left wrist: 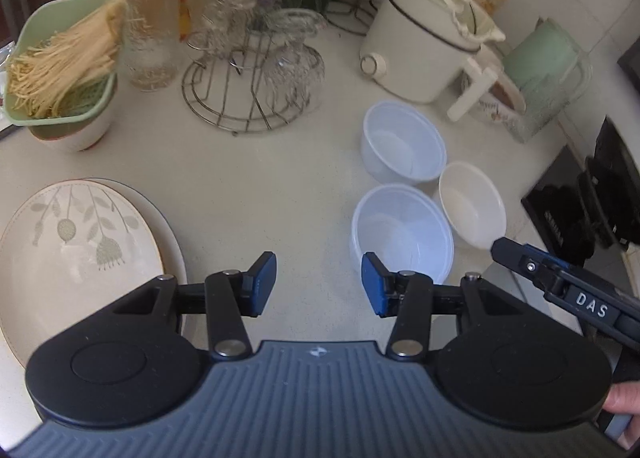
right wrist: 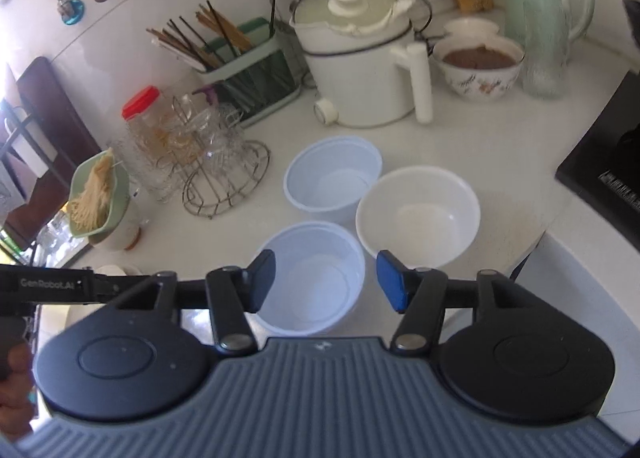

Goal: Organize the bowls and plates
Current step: 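Move both grippers to the translucent plastic bowl, then close both grippers on the rim of the translucent bowl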

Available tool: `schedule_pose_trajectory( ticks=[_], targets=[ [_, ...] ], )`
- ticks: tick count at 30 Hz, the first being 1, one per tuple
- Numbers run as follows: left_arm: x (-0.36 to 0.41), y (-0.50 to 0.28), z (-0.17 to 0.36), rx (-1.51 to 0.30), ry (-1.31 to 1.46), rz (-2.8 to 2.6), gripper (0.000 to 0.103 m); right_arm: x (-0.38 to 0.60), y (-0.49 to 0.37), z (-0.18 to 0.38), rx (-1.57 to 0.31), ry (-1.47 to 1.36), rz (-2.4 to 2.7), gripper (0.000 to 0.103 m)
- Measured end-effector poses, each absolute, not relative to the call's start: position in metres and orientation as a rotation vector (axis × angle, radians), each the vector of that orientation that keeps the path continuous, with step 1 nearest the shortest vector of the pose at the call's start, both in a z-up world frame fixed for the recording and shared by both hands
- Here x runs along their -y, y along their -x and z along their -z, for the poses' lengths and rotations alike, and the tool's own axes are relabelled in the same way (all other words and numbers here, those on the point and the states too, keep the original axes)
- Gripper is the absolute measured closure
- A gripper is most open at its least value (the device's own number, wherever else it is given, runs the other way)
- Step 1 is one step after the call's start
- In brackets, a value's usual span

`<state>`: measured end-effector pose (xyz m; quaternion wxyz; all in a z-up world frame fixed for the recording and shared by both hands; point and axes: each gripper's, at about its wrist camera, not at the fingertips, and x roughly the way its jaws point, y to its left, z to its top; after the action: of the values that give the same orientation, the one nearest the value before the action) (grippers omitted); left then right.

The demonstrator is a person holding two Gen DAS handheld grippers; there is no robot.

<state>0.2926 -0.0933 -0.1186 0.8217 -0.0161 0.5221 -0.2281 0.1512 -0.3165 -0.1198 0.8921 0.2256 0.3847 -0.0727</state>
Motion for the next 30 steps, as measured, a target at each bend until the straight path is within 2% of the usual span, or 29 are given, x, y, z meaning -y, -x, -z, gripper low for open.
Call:
schedule_pose_trajectory(
  ticks=[7,12,14,18,22,23,30],
  targets=[
    [0.104,-0.297,0.137,-1.176,0.069,0.484,0.05,0.331,-0.157,0.147,-0.872,-0.542,0.089,0.045],
    [0.116,-0.305,0.148,-1.194,0.078,0.504,0.052,0.335,-0.163,0.161,-0.907,-0.58,0.087,0.056],
    [0.121,-0.309,0.151,-1.199,0.076,0.51,0.054,0.337,-0.166,0.165,-0.919,-0.589,0.081,0.061],
    [0.132,-0.317,0.163,-1.226,0.083,0.515,0.061,0.342,-0.171,0.174,-0.938,-0.612,0.063,0.062],
    [0.141,-0.325,0.173,-1.238,0.098,0.506,0.063,0.343,-0.175,0.177,-0.94,-0.581,0.066,0.065],
    [0.143,-0.327,0.175,-1.243,0.099,0.502,0.064,0.344,-0.176,0.179,-0.944,-0.583,0.068,0.068],
    [0.151,-0.334,0.188,-1.259,0.116,0.476,0.077,0.352,-0.182,0.188,-0.96,-0.612,0.063,0.075]
  ],
)
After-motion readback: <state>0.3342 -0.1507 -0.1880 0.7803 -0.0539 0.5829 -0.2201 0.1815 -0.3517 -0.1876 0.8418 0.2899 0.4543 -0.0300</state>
